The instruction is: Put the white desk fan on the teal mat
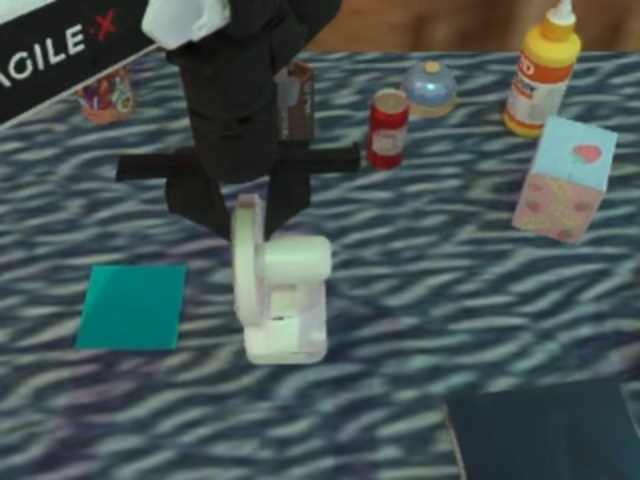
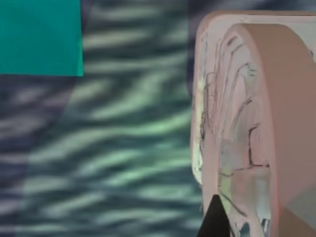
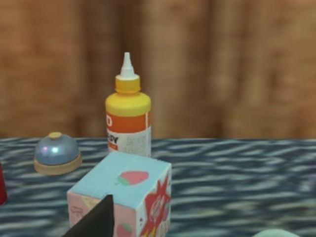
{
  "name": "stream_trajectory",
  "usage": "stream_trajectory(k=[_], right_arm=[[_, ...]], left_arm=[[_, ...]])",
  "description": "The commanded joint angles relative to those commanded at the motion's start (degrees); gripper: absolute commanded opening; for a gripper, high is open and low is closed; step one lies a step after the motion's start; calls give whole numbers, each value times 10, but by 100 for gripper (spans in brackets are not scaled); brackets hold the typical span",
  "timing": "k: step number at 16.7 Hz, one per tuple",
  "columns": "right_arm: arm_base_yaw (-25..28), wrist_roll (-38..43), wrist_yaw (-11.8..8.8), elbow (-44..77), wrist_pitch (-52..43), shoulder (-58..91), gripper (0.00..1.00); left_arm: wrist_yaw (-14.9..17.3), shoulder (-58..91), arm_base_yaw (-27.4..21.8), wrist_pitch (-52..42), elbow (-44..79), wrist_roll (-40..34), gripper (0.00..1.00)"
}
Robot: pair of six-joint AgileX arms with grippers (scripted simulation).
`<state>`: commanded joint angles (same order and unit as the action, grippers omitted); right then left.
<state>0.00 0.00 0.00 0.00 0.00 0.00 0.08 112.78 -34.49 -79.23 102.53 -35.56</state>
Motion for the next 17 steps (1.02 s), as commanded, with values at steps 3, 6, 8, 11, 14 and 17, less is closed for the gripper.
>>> stream_trajectory(k=[3,6,8,11,14,17], right_arm=[[0,0,0,0,0,0,100],[0,0,0,0,0,0,100],[0,0,0,0,0,0,100],[0,0,0,0,0,0,100],[0,0,0,0,0,0,100],[0,0,0,0,0,0,100]], left_arm=[[0,2,-3,1,-1,1,0],[0,1,4,-1,-4,-19,0],[-1,-2,20,-5,-7,-63,0],[-1,-12,56,-12,-15,-175,0],[-2,-27,102,-17,-30,-325,0],[-2,-47,150,-20,-50,-478,0]])
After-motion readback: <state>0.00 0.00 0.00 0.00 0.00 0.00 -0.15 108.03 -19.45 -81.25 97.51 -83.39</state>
